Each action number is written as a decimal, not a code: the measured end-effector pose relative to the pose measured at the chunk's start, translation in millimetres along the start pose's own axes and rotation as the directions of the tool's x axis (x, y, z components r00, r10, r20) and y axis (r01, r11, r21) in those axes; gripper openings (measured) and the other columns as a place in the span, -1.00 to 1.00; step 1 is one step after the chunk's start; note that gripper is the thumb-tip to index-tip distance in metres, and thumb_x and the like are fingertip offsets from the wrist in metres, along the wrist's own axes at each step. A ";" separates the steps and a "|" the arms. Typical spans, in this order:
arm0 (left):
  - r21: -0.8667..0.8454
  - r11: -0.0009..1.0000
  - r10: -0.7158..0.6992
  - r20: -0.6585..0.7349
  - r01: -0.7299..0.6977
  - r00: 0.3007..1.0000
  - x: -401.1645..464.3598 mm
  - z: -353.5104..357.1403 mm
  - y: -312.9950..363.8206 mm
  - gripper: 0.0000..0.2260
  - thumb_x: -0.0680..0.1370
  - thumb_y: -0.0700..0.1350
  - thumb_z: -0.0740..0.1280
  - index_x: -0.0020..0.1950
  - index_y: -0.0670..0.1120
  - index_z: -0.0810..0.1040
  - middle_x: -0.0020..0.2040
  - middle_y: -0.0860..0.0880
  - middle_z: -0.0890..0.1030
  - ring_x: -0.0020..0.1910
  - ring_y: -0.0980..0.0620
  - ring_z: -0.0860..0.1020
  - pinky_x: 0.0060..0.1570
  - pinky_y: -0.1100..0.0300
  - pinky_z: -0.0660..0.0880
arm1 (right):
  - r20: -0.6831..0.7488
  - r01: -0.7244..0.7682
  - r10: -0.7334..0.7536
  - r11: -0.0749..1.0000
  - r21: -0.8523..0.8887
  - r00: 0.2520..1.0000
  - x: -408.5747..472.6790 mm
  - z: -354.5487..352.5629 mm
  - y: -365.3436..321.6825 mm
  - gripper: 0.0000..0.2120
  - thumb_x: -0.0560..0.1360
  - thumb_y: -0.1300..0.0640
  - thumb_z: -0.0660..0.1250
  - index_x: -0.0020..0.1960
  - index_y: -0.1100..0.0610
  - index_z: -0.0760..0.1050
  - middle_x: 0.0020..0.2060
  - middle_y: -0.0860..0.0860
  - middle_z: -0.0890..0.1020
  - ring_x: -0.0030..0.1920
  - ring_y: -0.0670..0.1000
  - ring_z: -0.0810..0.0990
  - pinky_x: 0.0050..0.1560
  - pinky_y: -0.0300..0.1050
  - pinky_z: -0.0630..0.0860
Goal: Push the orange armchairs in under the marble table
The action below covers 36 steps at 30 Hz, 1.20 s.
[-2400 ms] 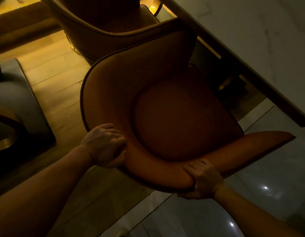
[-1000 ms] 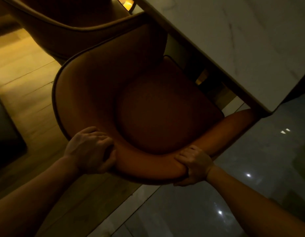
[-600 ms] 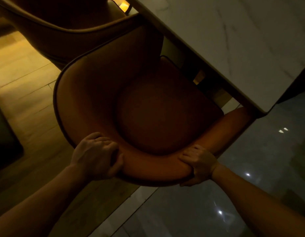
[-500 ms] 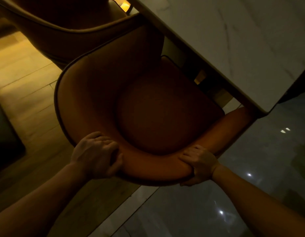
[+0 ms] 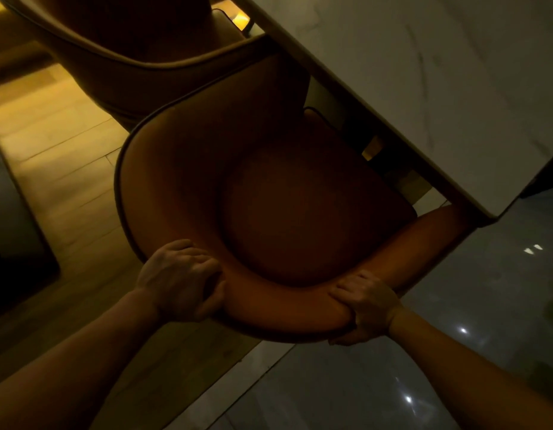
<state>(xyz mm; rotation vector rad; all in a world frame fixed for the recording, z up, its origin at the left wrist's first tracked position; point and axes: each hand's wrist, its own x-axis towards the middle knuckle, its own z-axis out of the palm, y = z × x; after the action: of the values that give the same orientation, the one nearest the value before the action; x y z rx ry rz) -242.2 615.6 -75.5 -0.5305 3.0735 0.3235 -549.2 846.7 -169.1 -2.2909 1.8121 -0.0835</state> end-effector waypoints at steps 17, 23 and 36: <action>-0.007 0.998 -0.066 0.035 0.067 0.997 1.3 3.9 0.9 -0.65 0.50 0.19 0.14 -0.26 0.02 0.58 -0.25 0.05 0.67 -0.26 0.04 0.62 0.03 0.12 0.45 | 0.154 -0.135 0.136 0.991 -0.017 0.979 4.0 -13.5 -11.5 -0.11 0.22 -0.67 0.12 0.19 -0.01 0.53 0.02 -0.03 0.65 -0.06 0.04 0.64 -0.01 0.07 0.58; -0.025 0.997 -0.072 0.105 0.075 0.992 1.3 -1.2 1.1 -0.59 0.48 0.25 0.03 -0.20 0.04 0.54 -0.19 0.03 0.65 -0.20 0.02 0.58 0.12 0.09 0.39 | 0.462 -0.320 0.299 0.947 -0.034 0.835 7.9 -44.2 -24.8 0.05 0.18 -0.71 0.10 0.47 -0.08 0.28 0.39 -0.09 0.40 0.38 0.02 0.38 0.43 0.01 0.07; -0.294 0.954 0.116 0.205 -0.052 0.972 -8.0 -30.0 -19.9 -0.72 0.55 0.09 0.23 -0.07 -0.08 0.60 -0.10 -0.07 0.64 -0.07 -0.06 0.56 0.24 -0.04 0.33 | 0.456 -0.719 0.562 0.610 0.334 0.689 127.0 -80.9 -184.8 -0.37 0.43 -0.10 0.44 0.44 -0.07 0.32 0.37 -0.08 0.44 0.37 -0.04 0.42 0.37 -0.01 0.37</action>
<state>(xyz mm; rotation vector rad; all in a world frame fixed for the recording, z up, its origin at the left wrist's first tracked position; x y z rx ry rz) -227.2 593.7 -49.8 -0.3382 2.8522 0.7825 -357.0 752.9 -63.8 -1.1188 2.0325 -0.0518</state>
